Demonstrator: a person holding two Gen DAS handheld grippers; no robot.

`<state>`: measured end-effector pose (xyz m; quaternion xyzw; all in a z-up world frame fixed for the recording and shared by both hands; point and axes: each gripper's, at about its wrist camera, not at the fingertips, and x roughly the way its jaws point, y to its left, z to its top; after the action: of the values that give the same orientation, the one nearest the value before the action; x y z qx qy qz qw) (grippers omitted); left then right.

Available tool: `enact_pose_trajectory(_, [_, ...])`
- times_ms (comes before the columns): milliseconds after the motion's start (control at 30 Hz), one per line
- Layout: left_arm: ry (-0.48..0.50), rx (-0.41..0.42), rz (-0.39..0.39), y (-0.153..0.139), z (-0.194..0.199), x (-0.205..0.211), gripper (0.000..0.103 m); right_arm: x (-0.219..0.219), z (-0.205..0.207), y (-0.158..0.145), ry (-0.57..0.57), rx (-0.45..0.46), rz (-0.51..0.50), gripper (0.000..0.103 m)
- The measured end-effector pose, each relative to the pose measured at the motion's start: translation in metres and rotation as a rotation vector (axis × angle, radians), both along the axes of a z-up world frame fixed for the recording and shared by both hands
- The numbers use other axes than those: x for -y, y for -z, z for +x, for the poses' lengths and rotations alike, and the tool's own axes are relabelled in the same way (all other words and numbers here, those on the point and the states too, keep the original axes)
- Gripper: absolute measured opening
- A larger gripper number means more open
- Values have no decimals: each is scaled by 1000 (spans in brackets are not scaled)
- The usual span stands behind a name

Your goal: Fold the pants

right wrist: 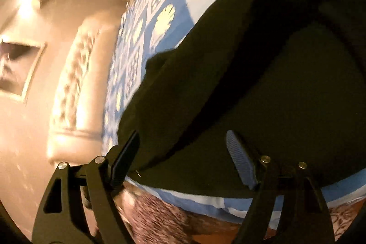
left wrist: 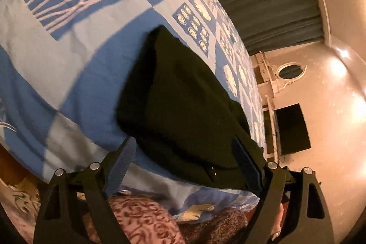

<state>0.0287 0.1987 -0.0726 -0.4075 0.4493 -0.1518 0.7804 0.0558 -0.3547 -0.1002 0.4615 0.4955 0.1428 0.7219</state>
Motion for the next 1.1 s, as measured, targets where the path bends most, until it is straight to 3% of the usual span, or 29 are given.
enact_pose_trajectory(133, [-45,1,24,2,4,7,84,1,1,4,47,7,33,78])
enact_pose_trajectory(367, [-228,-47,-120,-9,-25,-9,84,0,1,6,53,11,33,78])
enact_pose_trajectory(500, [-191,-4,-100,-17,-17,12,84,-3,1,9,57,5,28,78])
enact_pose_trajectory(667, [-180,-61,-70,3,7,29,84,-3,-2,7,46,13,8,78])
enact_pose_trajectory(1100, [-317,-38,-12,4,2,23,84,4,-6,8,119,-1,27,78])
